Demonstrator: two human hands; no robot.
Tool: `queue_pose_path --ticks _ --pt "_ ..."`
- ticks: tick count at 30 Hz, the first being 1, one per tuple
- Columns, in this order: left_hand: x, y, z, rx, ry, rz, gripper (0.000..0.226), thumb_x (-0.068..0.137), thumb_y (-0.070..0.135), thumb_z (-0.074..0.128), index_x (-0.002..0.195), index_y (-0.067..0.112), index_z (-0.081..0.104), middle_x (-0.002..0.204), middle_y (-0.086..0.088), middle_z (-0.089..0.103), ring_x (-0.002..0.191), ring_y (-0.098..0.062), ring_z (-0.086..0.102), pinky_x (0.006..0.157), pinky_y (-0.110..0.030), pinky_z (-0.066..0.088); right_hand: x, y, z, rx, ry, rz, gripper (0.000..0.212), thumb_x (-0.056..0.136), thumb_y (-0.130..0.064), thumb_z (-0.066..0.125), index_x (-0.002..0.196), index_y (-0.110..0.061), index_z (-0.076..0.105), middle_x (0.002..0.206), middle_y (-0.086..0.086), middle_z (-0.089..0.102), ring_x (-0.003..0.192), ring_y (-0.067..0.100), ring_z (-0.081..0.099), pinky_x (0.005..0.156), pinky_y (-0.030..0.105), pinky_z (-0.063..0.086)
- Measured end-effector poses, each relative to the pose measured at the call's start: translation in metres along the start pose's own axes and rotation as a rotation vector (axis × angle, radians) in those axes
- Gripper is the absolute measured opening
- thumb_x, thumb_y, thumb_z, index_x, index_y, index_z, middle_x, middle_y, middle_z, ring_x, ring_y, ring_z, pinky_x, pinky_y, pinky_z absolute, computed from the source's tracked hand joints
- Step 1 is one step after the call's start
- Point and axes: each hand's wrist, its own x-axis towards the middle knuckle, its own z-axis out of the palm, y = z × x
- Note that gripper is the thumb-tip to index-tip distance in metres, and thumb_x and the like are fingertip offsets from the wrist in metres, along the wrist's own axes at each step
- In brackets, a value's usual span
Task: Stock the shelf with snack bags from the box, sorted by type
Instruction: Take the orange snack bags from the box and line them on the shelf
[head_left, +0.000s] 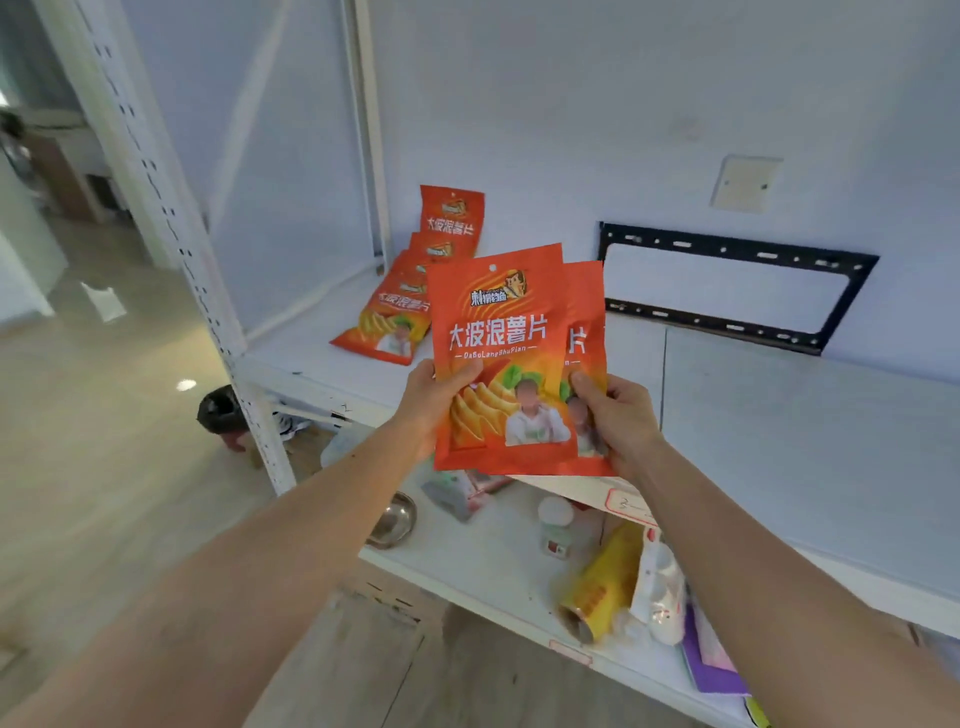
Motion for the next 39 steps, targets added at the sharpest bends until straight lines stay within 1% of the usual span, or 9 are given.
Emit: queue_pose_path --ticks 4,10,16,20,23,28,31,35,39 --pt "0.046 0.010 -0.047 0.017 0.033 -0.028 0.016 0.086 0.017 0.071 0.101 0.015 0.065 0.091 -0.005 0.074 0.080 -0.020 0.072 0.074 -0.036 0.059 0.049 0.000 0.057 -0.020 -0.031 0.010 0.038 0.097 -0.028 0.060 0.064 -0.009 0.057 0.052 0.005 0.056 0.039 0.013 0.048 0.036 0.017 0.036" --pt "0.125 0.022 -0.113 0.087 0.098 -0.066 0.035 0.082 0.022 0.076 0.114 0.013 0.064 0.107 -0.013 0.072 0.098 -0.032 0.070 0.090 -0.050 0.054 0.128 0.003 0.124 -0.049 -0.035 0.036 0.039 0.096 -0.027 0.060 0.062 -0.009 0.058 0.052 0.006 0.055 0.041 0.014 0.046 0.043 0.021 0.038" --pt "0.193 0.022 -0.164 0.220 0.201 -0.157 0.021 0.081 0.021 0.078 0.094 0.008 0.067 0.093 -0.016 0.073 0.088 -0.034 0.071 0.083 -0.047 0.058 0.185 0.011 0.161 -0.158 0.086 0.089 0.036 0.089 -0.026 0.062 0.056 -0.013 0.054 0.049 0.004 0.054 0.048 0.019 0.047 0.051 0.028 0.038" --pt "0.236 0.021 -0.191 0.404 0.196 -0.164 0.033 0.079 0.026 0.079 0.099 0.005 0.065 0.088 -0.012 0.073 0.077 -0.029 0.071 0.069 -0.039 0.059 0.210 0.020 0.173 -0.269 0.232 0.147 0.027 0.083 -0.015 0.064 0.057 -0.011 0.057 0.054 0.008 0.057 0.057 0.026 0.054 0.061 0.036 0.045" --pt "0.254 0.021 -0.196 0.572 0.210 -0.136 0.049 0.077 0.030 0.079 0.111 0.008 0.051 0.096 -0.004 0.065 0.077 -0.017 0.064 0.063 -0.029 0.050 0.218 0.021 0.174 -0.362 0.360 0.199 0.021 0.085 -0.019 0.064 0.067 -0.007 0.064 0.069 0.015 0.066 0.068 0.032 0.061 0.071 0.041 0.053" --pt "0.283 0.016 -0.200 0.773 0.242 -0.104 0.065 0.076 0.039 0.077 0.124 0.011 0.043 0.124 -0.012 0.055 0.112 -0.028 0.057 0.090 -0.039 0.051 0.222 0.017 0.183 -0.418 0.595 0.230 0.024 0.090 -0.025 0.061 0.094 -0.002 0.067 0.090 0.018 0.070 0.083 0.036 0.066 0.080 0.043 0.056" --pt "0.288 0.010 -0.198 0.912 0.254 -0.072 0.075 0.080 0.046 0.071 0.136 0.014 0.035 0.132 -0.015 0.045 0.124 -0.032 0.043 0.099 -0.044 0.043 0.216 0.012 0.192 -0.382 0.716 0.217 0.029 0.094 -0.027 0.058 0.110 -0.003 0.063 0.104 0.018 0.068 0.087 0.034 0.063 0.073 0.038 0.049" --pt "0.295 -0.001 -0.195 0.811 0.162 0.059 0.066 0.087 0.044 0.065 0.141 0.031 0.031 0.132 -0.010 0.051 0.121 -0.030 0.050 0.098 -0.047 0.045 0.206 0.002 0.203 -0.280 0.809 0.170 0.035 0.095 -0.028 0.057 0.123 -0.007 0.056 0.114 0.014 0.066 0.100 0.033 0.063 0.075 0.035 0.045" --pt "0.298 -0.001 -0.183 0.903 0.125 0.086 0.051 0.092 0.045 0.057 0.136 0.035 0.035 0.126 -0.005 0.055 0.113 -0.027 0.057 0.097 -0.046 0.047 0.200 -0.004 0.213 -0.235 0.750 0.169 0.044 0.094 -0.032 0.060 0.132 -0.013 0.049 0.119 0.011 0.064 0.103 0.031 0.064 0.087 0.044 0.053"
